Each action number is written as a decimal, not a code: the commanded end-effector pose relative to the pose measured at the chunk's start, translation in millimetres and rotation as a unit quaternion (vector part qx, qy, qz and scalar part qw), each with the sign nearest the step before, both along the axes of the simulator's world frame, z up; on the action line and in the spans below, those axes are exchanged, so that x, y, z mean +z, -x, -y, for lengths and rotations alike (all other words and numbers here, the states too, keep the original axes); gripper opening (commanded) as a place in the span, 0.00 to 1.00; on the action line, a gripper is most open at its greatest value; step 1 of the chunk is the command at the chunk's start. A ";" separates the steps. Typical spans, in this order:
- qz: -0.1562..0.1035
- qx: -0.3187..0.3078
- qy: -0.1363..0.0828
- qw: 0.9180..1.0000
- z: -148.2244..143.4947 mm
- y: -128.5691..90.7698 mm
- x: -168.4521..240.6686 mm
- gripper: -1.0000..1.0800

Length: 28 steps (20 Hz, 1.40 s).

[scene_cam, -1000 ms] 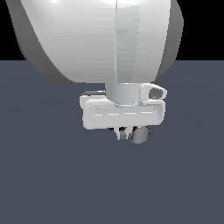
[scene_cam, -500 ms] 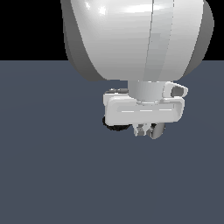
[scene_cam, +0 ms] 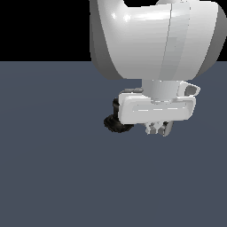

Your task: Turn on the faucet by rotating a designated handle.

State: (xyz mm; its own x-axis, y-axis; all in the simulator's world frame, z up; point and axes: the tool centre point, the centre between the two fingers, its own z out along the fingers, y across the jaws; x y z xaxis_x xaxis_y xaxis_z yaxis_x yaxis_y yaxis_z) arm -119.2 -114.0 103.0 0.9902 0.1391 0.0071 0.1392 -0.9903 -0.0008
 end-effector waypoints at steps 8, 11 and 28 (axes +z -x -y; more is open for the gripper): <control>0.002 0.003 0.000 1.000 20.1 -14.7 0.9 0.00; 0.001 0.001 0.000 1.000 27.2 -23.2 0.6 0.00; -0.001 -0.005 0.000 1.000 66.6 -69.6 -0.8 0.00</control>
State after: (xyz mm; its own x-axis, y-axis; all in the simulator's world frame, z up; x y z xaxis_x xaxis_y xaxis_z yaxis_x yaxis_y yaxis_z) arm -58.7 -185.0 104.8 0.9935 0.1136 0.0046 0.1136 -0.9935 0.0010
